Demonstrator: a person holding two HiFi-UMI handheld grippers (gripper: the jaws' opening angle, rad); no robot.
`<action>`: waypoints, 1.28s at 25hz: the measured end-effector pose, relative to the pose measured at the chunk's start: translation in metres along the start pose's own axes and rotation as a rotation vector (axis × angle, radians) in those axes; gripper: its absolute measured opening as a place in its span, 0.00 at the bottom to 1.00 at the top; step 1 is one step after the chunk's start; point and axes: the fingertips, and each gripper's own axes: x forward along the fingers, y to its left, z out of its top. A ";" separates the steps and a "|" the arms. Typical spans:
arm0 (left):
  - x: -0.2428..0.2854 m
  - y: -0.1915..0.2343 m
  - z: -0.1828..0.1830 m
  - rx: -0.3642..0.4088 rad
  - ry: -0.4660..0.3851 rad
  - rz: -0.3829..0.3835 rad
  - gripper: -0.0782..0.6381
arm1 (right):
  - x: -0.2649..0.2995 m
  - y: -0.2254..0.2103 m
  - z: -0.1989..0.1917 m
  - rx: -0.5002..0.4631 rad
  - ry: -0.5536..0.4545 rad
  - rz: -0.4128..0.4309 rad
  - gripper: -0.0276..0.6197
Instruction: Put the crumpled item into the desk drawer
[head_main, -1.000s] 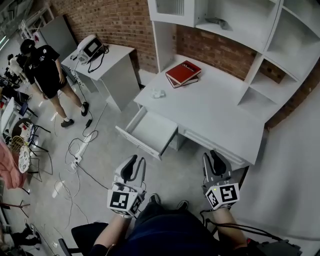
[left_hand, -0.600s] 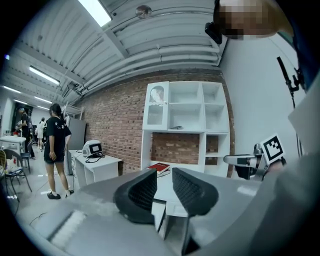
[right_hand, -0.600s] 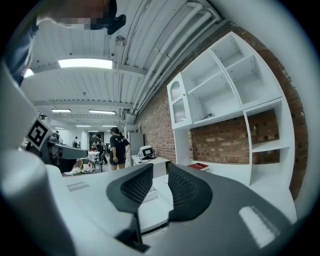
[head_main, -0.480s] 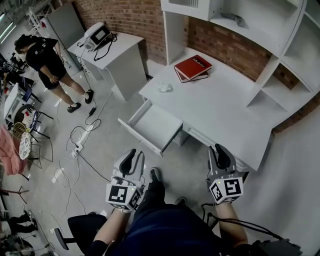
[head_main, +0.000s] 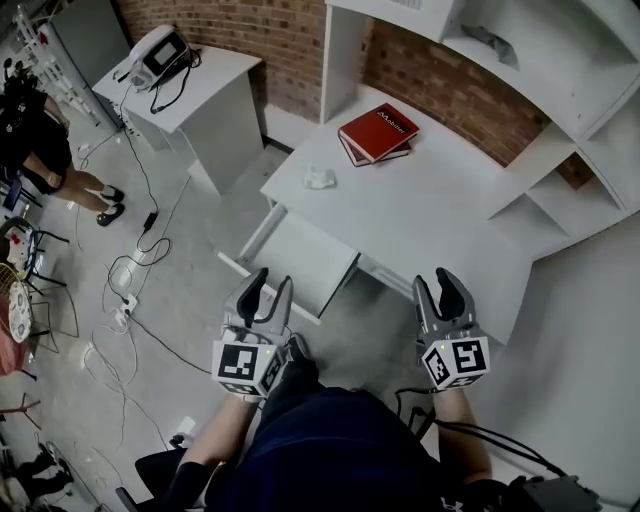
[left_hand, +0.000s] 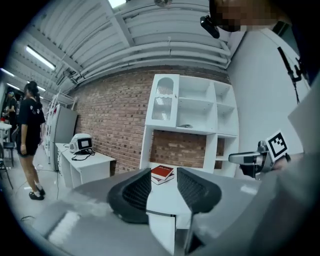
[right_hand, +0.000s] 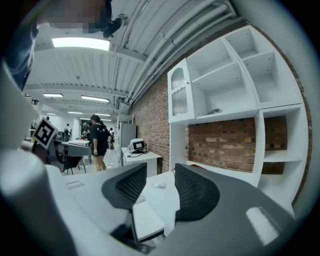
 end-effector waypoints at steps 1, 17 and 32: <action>0.007 0.009 -0.002 -0.009 0.008 -0.012 0.34 | 0.012 0.002 0.000 -0.003 0.016 -0.002 0.33; 0.023 0.135 -0.041 -0.114 0.124 0.103 0.38 | 0.186 0.019 -0.032 -0.079 0.190 0.110 0.39; 0.022 0.150 -0.049 -0.160 0.194 0.374 0.38 | 0.350 0.023 -0.111 -0.230 0.338 0.408 0.32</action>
